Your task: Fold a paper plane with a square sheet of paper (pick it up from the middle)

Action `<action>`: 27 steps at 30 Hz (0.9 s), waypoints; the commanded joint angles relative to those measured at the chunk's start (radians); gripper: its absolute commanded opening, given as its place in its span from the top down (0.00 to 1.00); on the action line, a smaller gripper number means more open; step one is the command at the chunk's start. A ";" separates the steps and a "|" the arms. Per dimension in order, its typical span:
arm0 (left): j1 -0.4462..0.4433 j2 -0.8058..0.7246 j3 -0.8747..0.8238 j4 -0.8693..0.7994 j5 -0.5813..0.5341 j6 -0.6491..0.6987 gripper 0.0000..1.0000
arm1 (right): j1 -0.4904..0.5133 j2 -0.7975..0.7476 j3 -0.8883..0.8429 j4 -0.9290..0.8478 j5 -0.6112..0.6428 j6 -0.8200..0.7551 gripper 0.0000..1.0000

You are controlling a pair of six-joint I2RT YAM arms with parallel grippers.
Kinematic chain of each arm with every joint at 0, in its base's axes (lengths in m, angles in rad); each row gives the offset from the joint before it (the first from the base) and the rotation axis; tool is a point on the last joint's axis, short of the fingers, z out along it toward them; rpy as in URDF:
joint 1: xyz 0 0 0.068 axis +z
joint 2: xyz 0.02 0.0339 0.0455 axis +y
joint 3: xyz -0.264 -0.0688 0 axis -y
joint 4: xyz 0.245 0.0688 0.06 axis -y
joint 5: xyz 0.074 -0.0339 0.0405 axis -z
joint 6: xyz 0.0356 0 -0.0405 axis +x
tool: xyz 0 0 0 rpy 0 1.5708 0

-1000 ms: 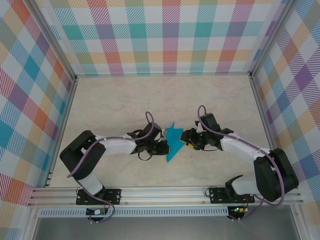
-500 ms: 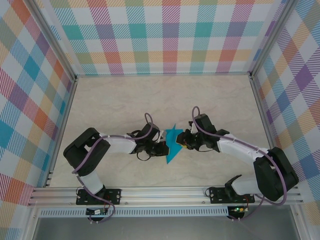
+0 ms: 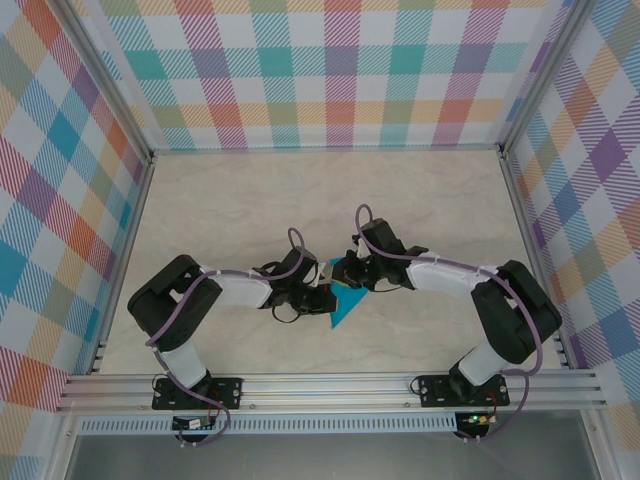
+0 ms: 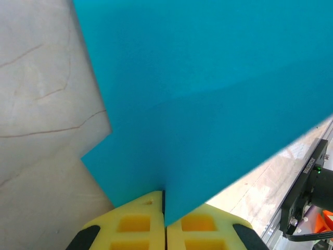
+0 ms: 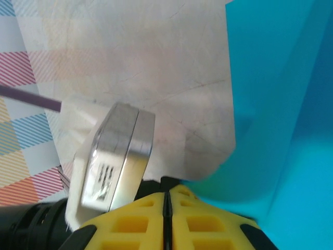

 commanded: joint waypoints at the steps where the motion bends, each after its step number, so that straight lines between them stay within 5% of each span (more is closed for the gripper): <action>1: 0.017 0.009 -0.014 -0.014 0.011 -0.002 0.94 | 0.003 0.032 0.005 0.007 0.040 0.021 0.89; 14: 0.018 -0.049 0.020 -0.038 0.006 -0.021 0.78 | 0.002 0.085 0.006 0.004 0.022 0.001 0.90; 27: 0.017 -0.066 0.009 -0.007 0.015 -0.051 0.79 | 0.004 0.085 0.010 -0.006 0.023 0.003 0.89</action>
